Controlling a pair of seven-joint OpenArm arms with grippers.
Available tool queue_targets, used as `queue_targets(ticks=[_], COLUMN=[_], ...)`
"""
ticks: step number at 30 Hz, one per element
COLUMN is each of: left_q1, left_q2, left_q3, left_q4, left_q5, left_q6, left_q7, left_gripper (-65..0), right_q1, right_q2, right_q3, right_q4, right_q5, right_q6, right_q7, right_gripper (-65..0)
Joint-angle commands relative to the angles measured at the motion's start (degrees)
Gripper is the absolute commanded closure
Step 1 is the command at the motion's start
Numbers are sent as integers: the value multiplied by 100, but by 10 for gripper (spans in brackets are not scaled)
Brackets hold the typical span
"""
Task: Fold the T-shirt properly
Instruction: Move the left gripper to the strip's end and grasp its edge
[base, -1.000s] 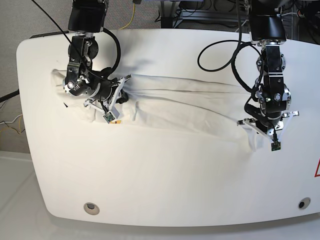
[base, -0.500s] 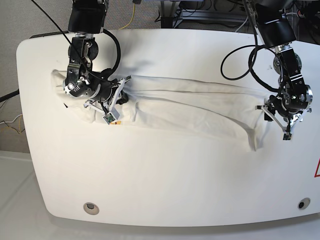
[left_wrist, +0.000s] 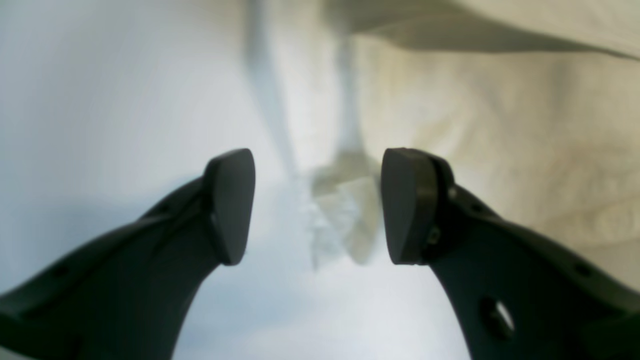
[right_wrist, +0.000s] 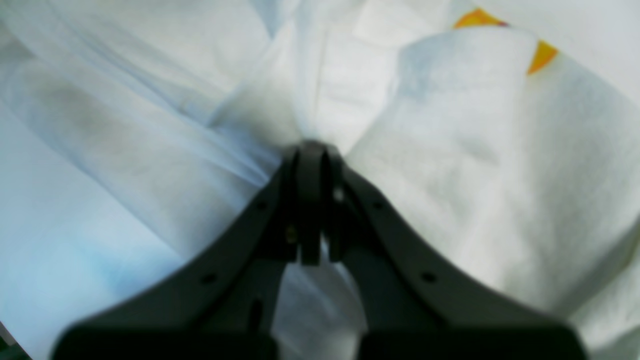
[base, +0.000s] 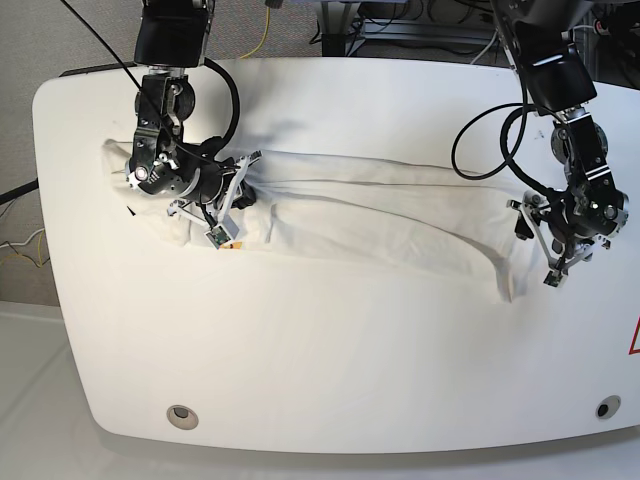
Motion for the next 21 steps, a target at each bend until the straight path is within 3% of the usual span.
queue_targets(ticks=[1, 14, 21], left_q1=[-256, -608, -643], left_q2=[-63, -239, -239], left_q3=[-4, -171, -285], left_q4=[105, 87, -27], left_q5=[-74, -83, -83], left_q6=[-8, -8, -8], left_q7=[94, 674, 701], left_gripper=[-379, -380, -397], right_q1=[-35, -44, -44], right_q2=[112, 191, 191], right_q3=[13, 13, 13], right_q4=[-59, -59, -59], right_q5=[-448, -448, -448], right_q6=[-53, -35, -26], right_q7=[-415, -415, -415], right_gripper=[-1, -1, -3])
